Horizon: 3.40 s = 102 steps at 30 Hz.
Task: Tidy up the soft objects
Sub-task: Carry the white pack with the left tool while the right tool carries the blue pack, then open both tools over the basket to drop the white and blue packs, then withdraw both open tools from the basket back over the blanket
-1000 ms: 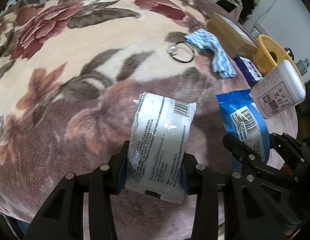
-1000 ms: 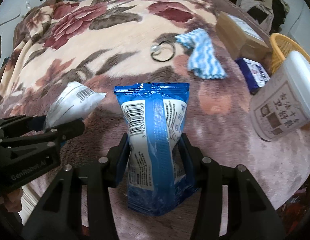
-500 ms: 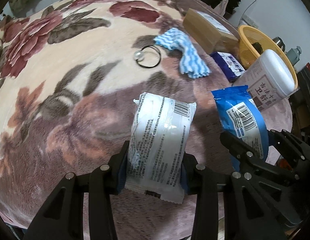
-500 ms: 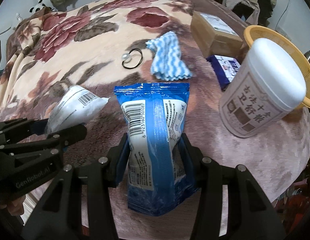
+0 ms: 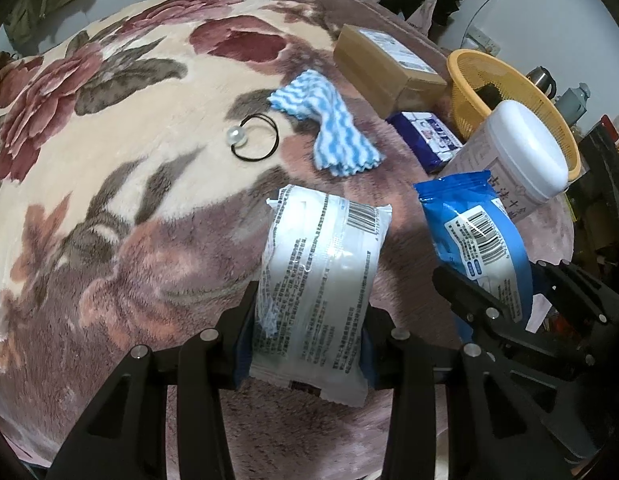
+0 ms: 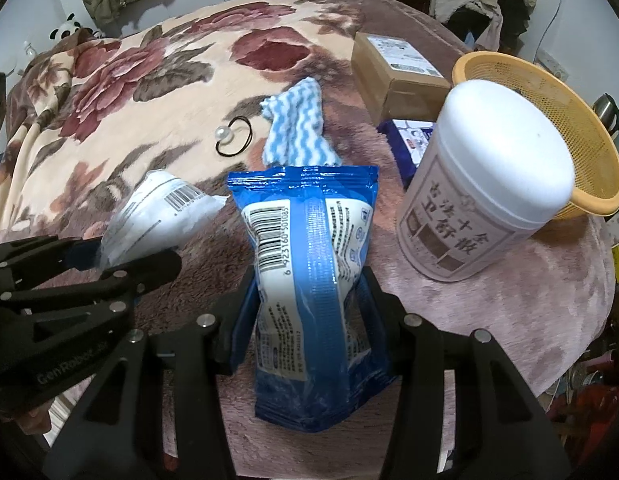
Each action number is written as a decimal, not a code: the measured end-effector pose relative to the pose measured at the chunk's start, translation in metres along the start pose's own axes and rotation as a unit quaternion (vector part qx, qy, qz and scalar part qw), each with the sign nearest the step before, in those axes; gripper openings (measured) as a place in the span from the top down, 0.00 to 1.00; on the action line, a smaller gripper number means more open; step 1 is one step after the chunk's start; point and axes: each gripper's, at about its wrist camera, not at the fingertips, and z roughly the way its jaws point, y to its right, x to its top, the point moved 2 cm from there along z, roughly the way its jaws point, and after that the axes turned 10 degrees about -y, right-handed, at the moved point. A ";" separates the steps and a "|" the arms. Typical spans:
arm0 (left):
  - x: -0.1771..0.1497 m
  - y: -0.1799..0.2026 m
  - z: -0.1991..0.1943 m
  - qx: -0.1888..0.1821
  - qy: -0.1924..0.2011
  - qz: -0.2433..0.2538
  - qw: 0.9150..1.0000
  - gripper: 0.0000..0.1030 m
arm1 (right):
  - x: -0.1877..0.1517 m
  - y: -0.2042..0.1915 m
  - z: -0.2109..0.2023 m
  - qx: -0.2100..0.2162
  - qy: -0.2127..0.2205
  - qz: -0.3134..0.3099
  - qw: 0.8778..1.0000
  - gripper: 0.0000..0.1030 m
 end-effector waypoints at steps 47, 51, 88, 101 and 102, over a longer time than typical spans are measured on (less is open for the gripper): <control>0.134 0.182 -0.055 -0.031 0.049 0.111 0.992 0.58 | 0.069 0.171 -0.072 -0.016 0.076 0.109 0.991 0.53; 0.144 0.202 -0.047 -0.033 0.045 0.124 0.991 0.58 | 0.072 0.189 -0.066 -0.017 0.074 0.125 0.989 0.53; 0.230 0.253 0.030 -0.082 -0.001 0.100 0.992 0.02 | 0.091 0.292 -0.021 -0.048 0.049 0.190 0.979 0.05; 0.221 0.229 0.007 -0.080 0.019 0.081 0.993 0.01 | 0.091 0.273 -0.035 -0.054 0.056 0.180 0.981 0.01; 0.219 0.227 0.005 -0.080 0.020 0.080 0.993 0.01 | 0.091 0.271 -0.036 -0.055 0.056 0.179 0.981 0.01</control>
